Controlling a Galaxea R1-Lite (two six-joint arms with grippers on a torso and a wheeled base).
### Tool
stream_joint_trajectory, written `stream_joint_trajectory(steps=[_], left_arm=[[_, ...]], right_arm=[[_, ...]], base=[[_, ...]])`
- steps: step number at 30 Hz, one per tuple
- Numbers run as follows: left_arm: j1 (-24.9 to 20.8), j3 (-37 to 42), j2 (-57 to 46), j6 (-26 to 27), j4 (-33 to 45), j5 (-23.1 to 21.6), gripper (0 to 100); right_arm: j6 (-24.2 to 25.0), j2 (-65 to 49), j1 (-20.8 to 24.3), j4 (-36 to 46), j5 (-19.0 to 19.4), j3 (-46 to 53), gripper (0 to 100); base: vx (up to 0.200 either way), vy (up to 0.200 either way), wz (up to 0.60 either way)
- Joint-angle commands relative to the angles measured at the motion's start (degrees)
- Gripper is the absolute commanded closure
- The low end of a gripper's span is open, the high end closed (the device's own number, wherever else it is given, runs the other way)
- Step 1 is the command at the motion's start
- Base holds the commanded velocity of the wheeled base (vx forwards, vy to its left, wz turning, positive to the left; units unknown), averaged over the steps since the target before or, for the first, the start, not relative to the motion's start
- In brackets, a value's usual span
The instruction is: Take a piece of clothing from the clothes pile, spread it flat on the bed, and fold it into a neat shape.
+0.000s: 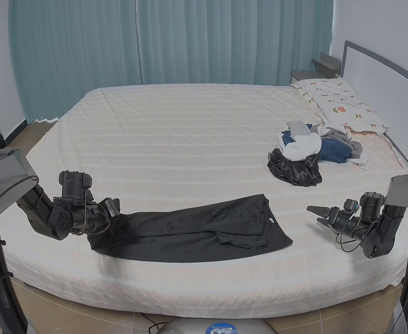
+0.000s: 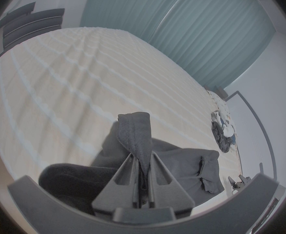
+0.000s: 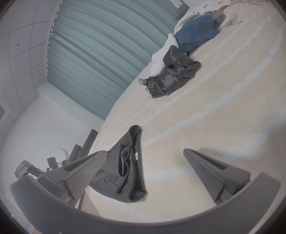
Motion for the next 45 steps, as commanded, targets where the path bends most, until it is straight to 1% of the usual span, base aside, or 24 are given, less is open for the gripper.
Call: stream_joint_trajectory(steps=[1, 4, 6, 7, 9, 10, 11, 12, 14, 15, 16, 19, 20, 21, 27, 29, 33, 35, 37, 45], left_arm=[[-4.30, -2.16, -1.17, -1.72, 3.34, 2.45, 100], [-6.85, -4.71, -1.17, -4.35, 6.06, 4.64, 100], [-7.64, -6.38, -1.09, -4.70, 8.35, 4.82, 100], [-8.78, -8.49, -1.00, -4.97, 11.86, 4.91, 100], [-10.19, -11.39, -0.65, -5.85, 16.17, 5.61, 100], [-10.28, -11.66, -0.56, -5.93, 16.35, 5.70, 100], [-11.33, -14.12, -0.56, -7.87, 18.72, 6.75, 100], [-11.86, -15.52, -0.56, -8.92, 19.60, 7.10, 100], [-11.86, -15.52, -0.56, -8.92, 19.60, 7.10, 100], [-13.53, -19.30, 0.23, -10.68, 22.59, 7.19, 100], [-13.53, -19.30, 0.23, -10.68, 22.59, 7.19, 100], [-15.64, -23.78, 1.29, -10.68, 28.30, 7.28, 100], [-15.64, -23.78, 1.29, -10.68, 28.30, 7.28, 100], [-16.52, -26.07, 2.43, -10.68, 30.15, 7.37, 100], [-18.54, -30.90, 6.21, -10.77, 32.78, 7.45, 100], [-18.80, -32.84, 7.70, -10.77, 33.40, 8.60, 100], [-19.15, -37.67, 10.87, -11.03, 35.77, 11.76, 100], [-19.15, -39.25, 12.01, -12.26, 36.30, 12.46, 100], [-19.24, -40.48, 12.89, -13.67, 36.30, 12.55, 100], [-19.77, -42.07, 13.94, -14.11, 36.39, 12.64, 100]], right_arm=[[-0.01, -0.14, 0.00, -0.10, 0.03, 0.17, 0], [-0.01, -0.14, 0.00, -0.01, 0.03, 0.26, 0], [-0.01, -0.14, 0.00, -0.01, 0.03, 0.26, 0], [-0.01, -0.23, 0.08, -0.01, 0.03, 0.35, 0], [-0.01, -0.23, 0.08, -0.01, 0.03, 0.35, 0], [-0.01, -0.23, 0.08, -0.10, 0.03, 0.35, 0], [-0.01, -0.23, 0.08, -0.01, 0.03, 0.26, 0], [-0.01, -0.14, 0.00, -0.01, 0.03, 0.26, 0], [-0.01, -0.14, 0.00, -0.01, 0.03, 0.26, 0], [-0.01, -0.14, 0.17, -0.01, 0.03, 0.35, 0], [-0.01, -0.14, 0.17, -0.01, 0.03, 0.35, 0], [-0.01, -0.23, 0.26, -0.10, 0.03, 0.96, 0], [-0.01, -0.23, 0.26, -0.10, 0.03, 0.96, 0], [-0.01, -0.23, 0.26, -0.10, 0.03, 0.96, 0], [-0.01, 0.12, 0.35, -0.10, 0.03, 0.87, 0], [-0.01, 0.12, 0.35, -0.10, 0.03, 0.87, 0], [-0.01, 0.21, 0.44, -0.10, 0.03, 0.79, 0], [-0.01, 0.21, 0.44, -0.10, 0.03, 0.79, 0], [-0.01, 0.21, 0.61, -0.01, 0.03, 0.79, 0], [-0.01, 0.21, 0.70, -0.10, 0.03, 0.79, 0]], base=[[0.000, -0.200, 0.00], [0.000, -0.200, 0.00], [0.000, -0.200, 0.00], [0.000, -0.200, 0.00], [0.000, -0.200, 0.00], [0.000, -0.200, 0.00], [0.000, -0.200, 0.00], [0.000, -0.200, 0.00], [0.000, -0.200, 0.00], [0.000, -0.200, 0.00], [0.000, -0.200, 0.00], [0.000, -0.200, 0.00], [0.000, -0.200, 0.00], [0.000, -0.200, 0.00], [0.000, -0.200, 0.00], [0.000, -0.200, 0.00], [0.000, 0.000, 0.00], [0.000, 0.000, 0.00], [0.000, 0.000, 0.00], [0.000, 0.000, 0.00]])
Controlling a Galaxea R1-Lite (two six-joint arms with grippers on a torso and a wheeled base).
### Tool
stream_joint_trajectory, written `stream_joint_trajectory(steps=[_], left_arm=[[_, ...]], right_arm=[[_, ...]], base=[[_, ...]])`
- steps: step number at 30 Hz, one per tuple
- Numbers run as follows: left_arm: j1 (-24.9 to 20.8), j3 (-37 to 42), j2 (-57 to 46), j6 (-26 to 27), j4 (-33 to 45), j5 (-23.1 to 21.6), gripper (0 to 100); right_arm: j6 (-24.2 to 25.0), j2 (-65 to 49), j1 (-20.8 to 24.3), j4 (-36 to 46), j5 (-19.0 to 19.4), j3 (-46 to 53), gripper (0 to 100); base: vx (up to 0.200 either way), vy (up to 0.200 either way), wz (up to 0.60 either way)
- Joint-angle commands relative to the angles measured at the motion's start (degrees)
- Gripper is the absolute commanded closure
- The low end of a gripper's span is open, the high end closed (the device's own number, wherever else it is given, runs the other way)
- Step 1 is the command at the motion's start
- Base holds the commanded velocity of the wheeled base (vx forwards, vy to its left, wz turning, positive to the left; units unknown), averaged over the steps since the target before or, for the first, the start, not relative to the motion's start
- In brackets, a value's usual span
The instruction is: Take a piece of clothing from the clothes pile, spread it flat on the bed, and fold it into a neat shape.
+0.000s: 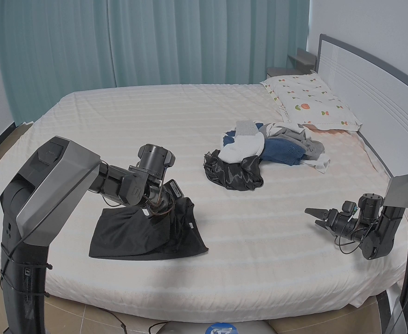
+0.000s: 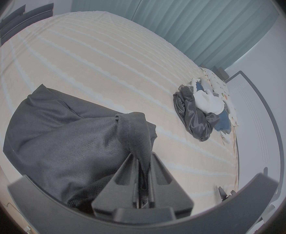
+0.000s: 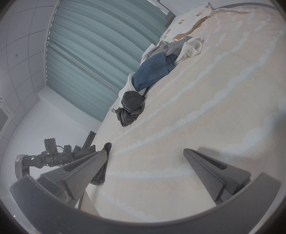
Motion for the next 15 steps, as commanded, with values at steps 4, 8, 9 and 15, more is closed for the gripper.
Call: stream_joint_trajectory(steps=[4, 8, 9, 15], left_arm=[[-1.55, -1.61, 1.18, -0.03, -0.04, 0.01, 100], [-3.04, -2.23, 0.83, -0.12, -0.04, 0.01, 100], [-3.13, -2.32, 0.83, -0.12, -0.04, 0.01, 0], [-3.13, -2.67, 0.74, -1.00, -0.04, 0.01, 0]], right_arm=[[-0.01, 0.07, -0.02, -0.04, 0.03, -0.02, 0], [-0.01, 0.07, -0.11, -0.04, 0.03, -0.02, 0], [-0.01, 0.07, -0.11, -0.04, 0.03, -0.02, 0], [-0.01, 0.07, -0.02, -0.04, -0.06, -0.02, 0]], base=[[0.000, 0.000, 0.00], [0.000, 0.000, 0.00], [0.000, 0.000, 0.00], [0.000, 0.000, 0.00]])
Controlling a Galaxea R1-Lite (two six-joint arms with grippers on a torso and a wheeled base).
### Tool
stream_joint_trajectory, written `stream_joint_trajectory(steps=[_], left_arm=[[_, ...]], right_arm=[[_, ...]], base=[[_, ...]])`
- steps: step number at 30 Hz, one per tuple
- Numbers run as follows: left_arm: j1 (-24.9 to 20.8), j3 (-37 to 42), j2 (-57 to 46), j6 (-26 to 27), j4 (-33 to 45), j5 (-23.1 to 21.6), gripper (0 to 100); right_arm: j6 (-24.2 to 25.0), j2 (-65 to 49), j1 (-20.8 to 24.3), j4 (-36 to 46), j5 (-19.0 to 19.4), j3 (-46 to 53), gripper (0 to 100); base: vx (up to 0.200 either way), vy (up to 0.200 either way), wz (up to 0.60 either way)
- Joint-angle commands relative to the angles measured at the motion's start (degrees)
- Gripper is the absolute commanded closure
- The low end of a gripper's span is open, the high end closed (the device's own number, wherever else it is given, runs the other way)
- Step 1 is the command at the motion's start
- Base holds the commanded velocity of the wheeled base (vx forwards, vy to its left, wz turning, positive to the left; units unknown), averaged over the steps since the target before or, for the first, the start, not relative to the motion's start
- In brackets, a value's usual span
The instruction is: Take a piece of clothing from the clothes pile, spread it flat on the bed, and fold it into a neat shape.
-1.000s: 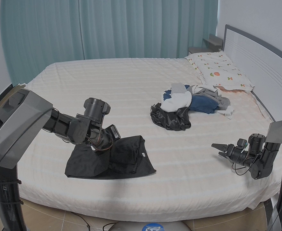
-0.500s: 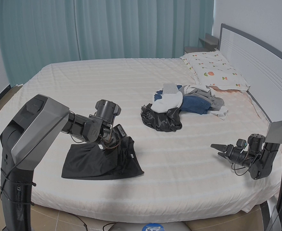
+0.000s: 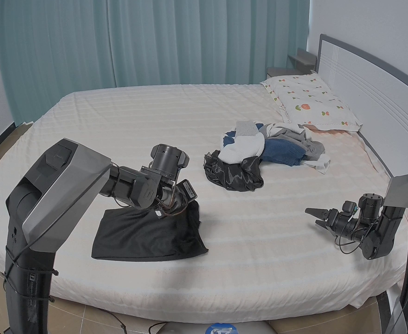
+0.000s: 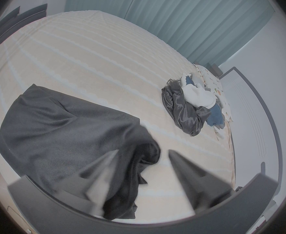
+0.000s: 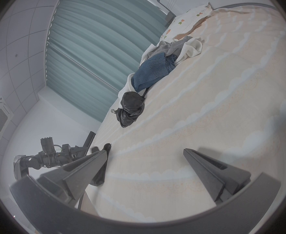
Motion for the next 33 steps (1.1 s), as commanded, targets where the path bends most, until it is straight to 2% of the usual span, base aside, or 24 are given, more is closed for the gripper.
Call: stream_joint_trajectory(steps=[1, 6, 13, 19, 21, 30, 33], left_arm=[[-0.07, -0.13, -0.22, -0.51, -0.02, 0.04, 0], [0.46, 1.54, -2.51, -1.13, -0.02, -0.05, 0], [3.00, 10.33, -6.81, -2.36, -0.98, -1.28, 0], [7.13, 18.06, -9.36, -3.15, -3.44, -7.08, 0], [7.93, 18.85, -9.45, -3.94, -4.32, -8.31, 0], [9.60, 21.58, -9.54, -5.87, -5.38, -8.67, 0], [10.83, 23.51, -9.89, -7.98, -9.68, -9.11, 0]], right_arm=[[0.00, 0.07, 0.04, -0.04, -0.04, 0.01, 0], [0.00, -0.01, 0.04, -0.04, 0.05, 0.18, 0], [0.00, -0.01, 0.04, -0.04, -0.04, 0.18, 0], [0.00, -0.01, 0.04, -0.04, 0.05, 0.09, 0], [0.00, -0.01, 0.04, -0.04, 0.05, 0.09, 0], [0.00, -0.01, 0.04, -0.04, 0.05, 0.09, 0], [0.00, -0.01, 0.04, -0.04, -0.04, 0.18, 0]], base=[[0.000, 0.000, 0.00], [0.000, 0.000, 0.00], [0.000, 0.000, 0.00], [-0.167, 0.000, 0.00], [0.000, 0.000, 0.00], [0.000, 0.000, 0.00], [0.000, 0.000, 0.00]])
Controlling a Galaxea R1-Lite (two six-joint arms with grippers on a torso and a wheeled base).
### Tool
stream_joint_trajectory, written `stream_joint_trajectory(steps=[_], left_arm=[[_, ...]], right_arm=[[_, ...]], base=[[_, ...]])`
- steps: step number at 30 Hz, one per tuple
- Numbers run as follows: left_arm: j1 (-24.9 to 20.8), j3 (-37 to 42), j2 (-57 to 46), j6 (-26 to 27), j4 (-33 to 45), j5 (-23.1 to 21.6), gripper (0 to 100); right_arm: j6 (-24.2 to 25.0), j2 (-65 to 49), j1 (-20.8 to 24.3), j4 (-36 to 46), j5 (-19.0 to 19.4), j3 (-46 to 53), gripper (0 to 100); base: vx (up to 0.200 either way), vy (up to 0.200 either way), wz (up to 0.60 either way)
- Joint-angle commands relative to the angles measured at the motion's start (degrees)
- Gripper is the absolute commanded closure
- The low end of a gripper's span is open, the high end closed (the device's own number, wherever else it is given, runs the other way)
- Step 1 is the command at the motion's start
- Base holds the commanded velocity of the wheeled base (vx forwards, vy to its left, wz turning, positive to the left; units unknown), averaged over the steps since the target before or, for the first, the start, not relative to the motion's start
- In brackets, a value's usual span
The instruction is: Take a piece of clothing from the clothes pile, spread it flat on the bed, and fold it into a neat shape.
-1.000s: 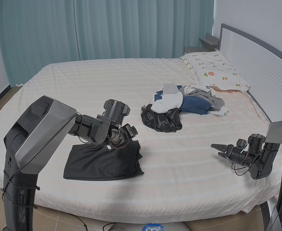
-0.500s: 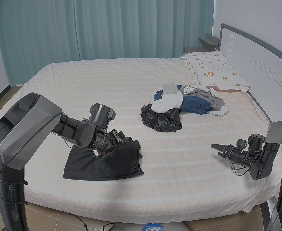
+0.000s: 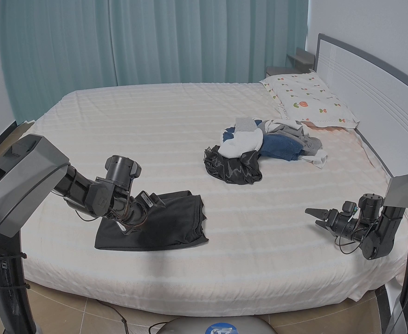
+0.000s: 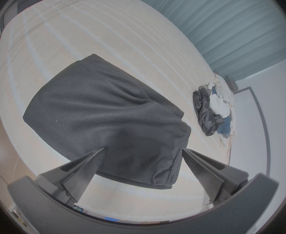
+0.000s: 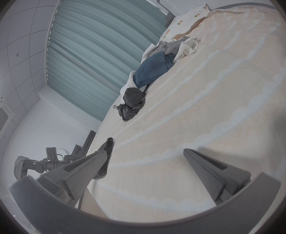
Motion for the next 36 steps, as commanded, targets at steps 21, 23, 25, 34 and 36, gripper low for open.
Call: stream_joint_trajectory(steps=[21, 23, 25, 34, 36], left_arm=[[11.50, 8.01, -2.67, -6.68, -13.53, -11.15, 0], [11.85, 8.10, -2.32, -6.50, -13.53, -11.33, 0], [12.12, 8.01, -2.05, -6.50, -13.53, -11.77, 0], [13.61, 8.89, -1.96, -6.68, -15.12, -12.38, 0], [13.70, 8.89, -1.96, -6.68, -15.12, -12.38, 0]], right_arm=[[-0.10, 0.16, 1.21, -3.53, -0.85, 1.21, 0], [-0.10, 0.16, 1.30, -3.44, -0.85, 1.21, 0], [-0.10, 0.16, 1.21, -3.44, -0.85, 1.13, 0], [-0.10, -0.01, 1.30, -3.44, -0.85, 1.21, 0], [-0.10, -0.10, 1.30, -3.44, -0.94, 1.30, 0]], base=[[0.000, 0.181, 0.00], [0.000, 0.200, 0.00], [0.000, 0.200, 0.00], [0.000, 0.200, 0.00], [0.000, 0.200, 0.00]])
